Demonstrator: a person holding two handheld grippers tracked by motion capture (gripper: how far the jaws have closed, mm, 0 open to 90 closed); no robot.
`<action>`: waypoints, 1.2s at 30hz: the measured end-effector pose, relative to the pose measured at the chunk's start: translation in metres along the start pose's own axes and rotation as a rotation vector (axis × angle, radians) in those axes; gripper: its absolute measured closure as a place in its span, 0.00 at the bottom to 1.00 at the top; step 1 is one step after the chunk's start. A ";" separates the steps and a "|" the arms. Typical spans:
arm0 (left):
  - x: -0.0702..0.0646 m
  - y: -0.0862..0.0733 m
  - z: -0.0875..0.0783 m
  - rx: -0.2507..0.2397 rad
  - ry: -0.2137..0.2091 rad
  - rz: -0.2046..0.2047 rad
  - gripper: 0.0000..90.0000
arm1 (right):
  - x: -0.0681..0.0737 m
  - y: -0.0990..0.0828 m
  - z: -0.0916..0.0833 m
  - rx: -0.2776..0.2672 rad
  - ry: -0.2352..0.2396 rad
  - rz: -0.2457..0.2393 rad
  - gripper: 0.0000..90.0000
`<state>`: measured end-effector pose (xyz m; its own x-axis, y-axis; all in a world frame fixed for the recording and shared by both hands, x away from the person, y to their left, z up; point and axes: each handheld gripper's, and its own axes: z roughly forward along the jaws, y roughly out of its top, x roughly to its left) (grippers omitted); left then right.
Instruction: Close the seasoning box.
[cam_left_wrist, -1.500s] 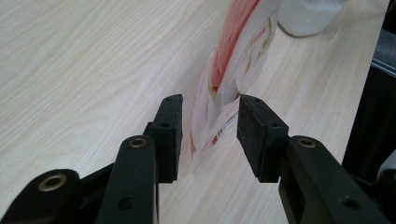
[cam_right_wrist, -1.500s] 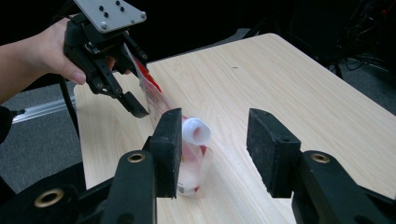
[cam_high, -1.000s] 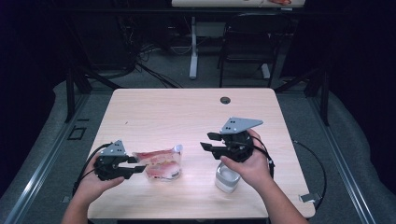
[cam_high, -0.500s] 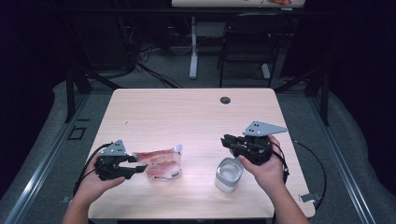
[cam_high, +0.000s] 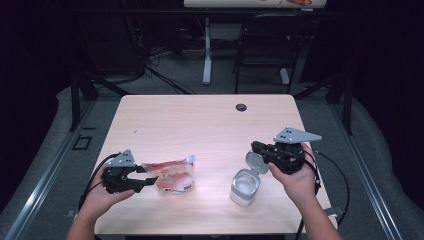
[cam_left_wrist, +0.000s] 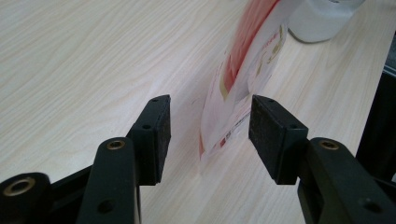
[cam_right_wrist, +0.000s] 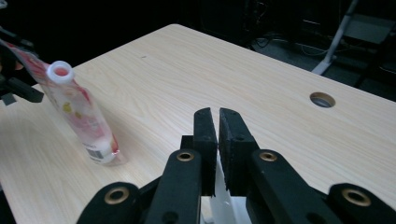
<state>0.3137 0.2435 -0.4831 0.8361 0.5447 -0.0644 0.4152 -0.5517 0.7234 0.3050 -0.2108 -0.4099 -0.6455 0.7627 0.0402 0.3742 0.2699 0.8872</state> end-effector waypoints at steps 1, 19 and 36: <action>0.000 0.000 0.000 0.000 -0.003 0.004 0.54 | -0.002 0.000 -0.001 0.004 -0.005 0.001 0.96; -0.002 0.001 0.001 0.002 -0.003 0.013 0.54 | -0.028 -0.015 -0.006 0.043 -0.071 0.063 1.00; -0.001 0.000 0.001 0.002 -0.001 0.016 0.55 | -0.032 -0.031 0.002 0.079 -0.058 0.086 1.00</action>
<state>0.3130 0.2418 -0.4840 0.8428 0.5355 -0.0534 0.4027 -0.5618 0.7226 0.3151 -0.2421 -0.4392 -0.5701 0.8170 0.0863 0.4794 0.2455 0.8425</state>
